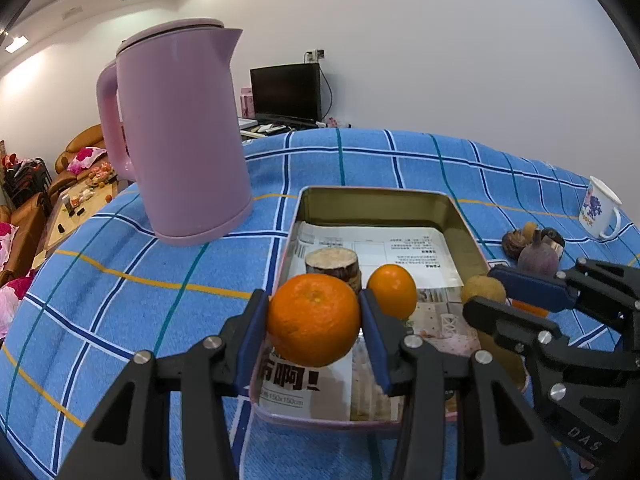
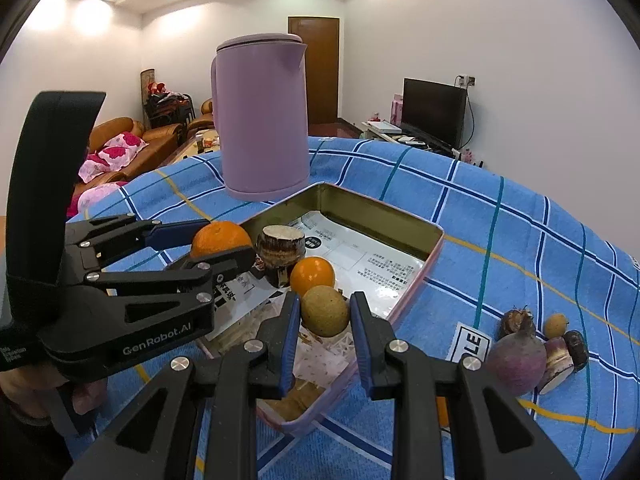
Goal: Organize fruits
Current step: 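Carry the orange and small brown fruit over the pink tin tray with both tools, then open the left tool dropping the orange into the tray while the right tool releases the brown fruit, then grasp the orange on the card with the left tool while the right tool moves toward the purple turnip, then grasp the purple turnip with the right tool while the left tool lifts the orange, then carry the orange and purple turnip over the pink tin tray with both tools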
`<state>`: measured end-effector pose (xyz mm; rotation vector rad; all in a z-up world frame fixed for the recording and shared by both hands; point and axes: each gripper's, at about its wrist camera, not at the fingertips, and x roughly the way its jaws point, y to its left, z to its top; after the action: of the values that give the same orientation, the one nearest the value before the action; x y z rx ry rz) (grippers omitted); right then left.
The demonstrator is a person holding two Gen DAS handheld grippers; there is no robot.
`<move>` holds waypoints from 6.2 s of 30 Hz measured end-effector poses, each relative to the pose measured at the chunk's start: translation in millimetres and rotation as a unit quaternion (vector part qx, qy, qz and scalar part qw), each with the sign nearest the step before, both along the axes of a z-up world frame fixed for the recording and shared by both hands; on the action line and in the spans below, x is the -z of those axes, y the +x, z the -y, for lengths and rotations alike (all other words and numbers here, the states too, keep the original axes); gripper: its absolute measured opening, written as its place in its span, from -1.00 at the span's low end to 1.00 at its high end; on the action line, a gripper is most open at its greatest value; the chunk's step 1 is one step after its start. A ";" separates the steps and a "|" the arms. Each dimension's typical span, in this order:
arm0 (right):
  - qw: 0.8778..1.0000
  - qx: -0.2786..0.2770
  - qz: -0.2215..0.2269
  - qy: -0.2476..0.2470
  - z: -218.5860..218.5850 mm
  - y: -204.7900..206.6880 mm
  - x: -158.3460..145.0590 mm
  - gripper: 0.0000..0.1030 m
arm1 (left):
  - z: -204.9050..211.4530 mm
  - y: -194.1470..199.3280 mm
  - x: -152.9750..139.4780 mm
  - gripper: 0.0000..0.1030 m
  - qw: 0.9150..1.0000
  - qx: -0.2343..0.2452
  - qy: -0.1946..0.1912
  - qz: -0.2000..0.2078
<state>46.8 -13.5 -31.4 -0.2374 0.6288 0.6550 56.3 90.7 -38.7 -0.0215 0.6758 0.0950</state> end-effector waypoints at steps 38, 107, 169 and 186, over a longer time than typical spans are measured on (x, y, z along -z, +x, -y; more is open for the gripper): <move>0.987 0.157 0.016 0.003 170.5 -18.8 -5.1 -0.11 | 134.4 -5.6 -17.5 0.48 0.994 0.106 0.008 0.016; 0.993 0.110 -0.033 -0.018 112.8 48.6 7.1 -0.09 | 103.2 29.7 -22.1 -0.26 0.997 0.049 -0.036 0.053; 0.982 0.152 0.093 0.068 136.3 -5.2 -11.6 0.03 | 123.7 11.5 -22.9 -0.26 0.991 0.080 0.002 0.107; 0.978 0.155 0.117 0.081 139.5 -17.7 -13.5 0.04 | 123.2 5.3 -28.0 -0.26 0.988 0.080 0.000 0.132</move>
<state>29.0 -153.0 -17.9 -0.0604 0.3729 0.3678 61.6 -32.5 -10.7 0.0192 0.4104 -0.0621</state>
